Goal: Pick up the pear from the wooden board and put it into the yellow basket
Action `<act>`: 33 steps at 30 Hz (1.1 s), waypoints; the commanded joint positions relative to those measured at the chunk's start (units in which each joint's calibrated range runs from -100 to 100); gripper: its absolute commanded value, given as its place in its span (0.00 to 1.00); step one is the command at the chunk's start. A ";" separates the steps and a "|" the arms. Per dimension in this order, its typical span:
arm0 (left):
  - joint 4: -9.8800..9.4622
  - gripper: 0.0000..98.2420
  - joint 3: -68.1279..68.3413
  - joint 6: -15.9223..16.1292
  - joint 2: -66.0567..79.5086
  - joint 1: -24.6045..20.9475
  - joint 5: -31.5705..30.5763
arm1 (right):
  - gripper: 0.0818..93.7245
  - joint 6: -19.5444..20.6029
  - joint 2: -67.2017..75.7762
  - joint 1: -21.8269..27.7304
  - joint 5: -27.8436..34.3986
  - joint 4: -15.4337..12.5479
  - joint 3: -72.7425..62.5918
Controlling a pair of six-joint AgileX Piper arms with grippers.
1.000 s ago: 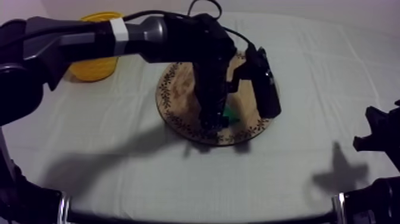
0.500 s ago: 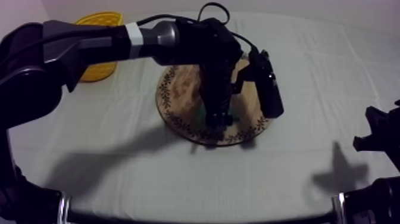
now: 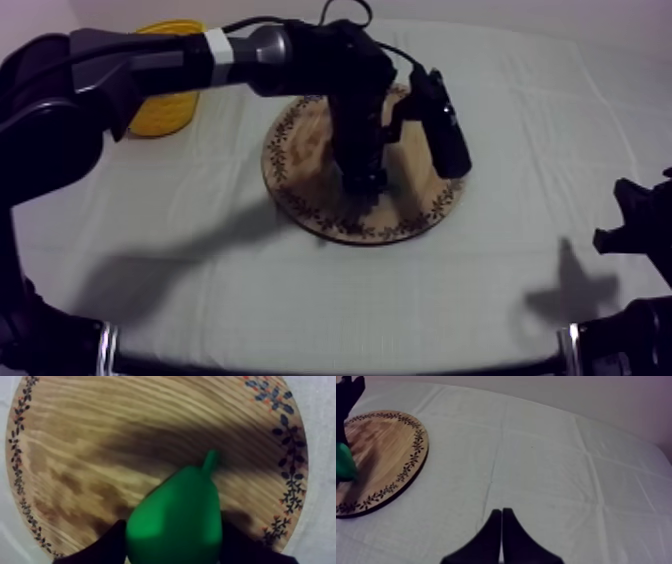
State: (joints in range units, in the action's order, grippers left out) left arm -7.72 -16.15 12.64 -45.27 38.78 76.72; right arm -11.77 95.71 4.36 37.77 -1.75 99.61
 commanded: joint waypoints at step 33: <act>-6.12 0.58 24.62 -8.27 38.95 -15.28 18.41 | 0.00 -0.02 0.05 0.01 -0.03 0.02 0.05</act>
State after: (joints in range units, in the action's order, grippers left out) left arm -13.58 10.82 4.75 -6.12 25.03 95.12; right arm -11.78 95.71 4.36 37.77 -1.75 99.61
